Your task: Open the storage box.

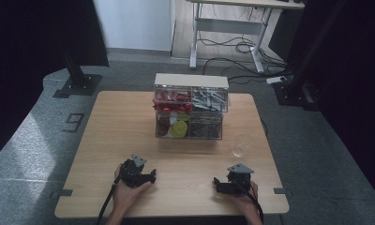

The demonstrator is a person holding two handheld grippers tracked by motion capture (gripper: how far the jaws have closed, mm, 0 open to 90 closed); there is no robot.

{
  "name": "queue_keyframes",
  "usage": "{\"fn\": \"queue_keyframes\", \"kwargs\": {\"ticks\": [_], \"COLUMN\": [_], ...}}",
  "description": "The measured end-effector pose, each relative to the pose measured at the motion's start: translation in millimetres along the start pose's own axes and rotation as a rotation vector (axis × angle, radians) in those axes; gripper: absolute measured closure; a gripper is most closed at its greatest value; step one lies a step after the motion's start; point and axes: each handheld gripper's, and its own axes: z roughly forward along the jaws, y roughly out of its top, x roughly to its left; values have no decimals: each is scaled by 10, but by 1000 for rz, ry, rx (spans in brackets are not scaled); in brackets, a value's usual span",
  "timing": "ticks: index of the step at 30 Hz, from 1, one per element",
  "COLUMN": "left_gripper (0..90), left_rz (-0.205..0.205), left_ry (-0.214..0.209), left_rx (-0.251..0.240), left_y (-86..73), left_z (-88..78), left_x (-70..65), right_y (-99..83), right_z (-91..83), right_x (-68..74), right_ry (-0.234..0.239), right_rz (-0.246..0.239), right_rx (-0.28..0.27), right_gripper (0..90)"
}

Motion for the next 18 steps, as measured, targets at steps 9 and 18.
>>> {"fn": "queue_keyframes", "kwargs": {"ticks": [9,18], "left_gripper": [192,284], "left_rz": [-13,-56], "left_ry": [-15,-18], "left_rx": [-27,-81], "left_y": [-8,-11], "left_z": [-64,-173], "left_x": [27,61], "right_y": [-13,-15], "right_z": [-21,-25], "right_x": [-16,-34], "right_ry": [-4,-6], "right_rz": [7,5], "right_rx": [-8,-13], "right_gripper": [109,136]}}
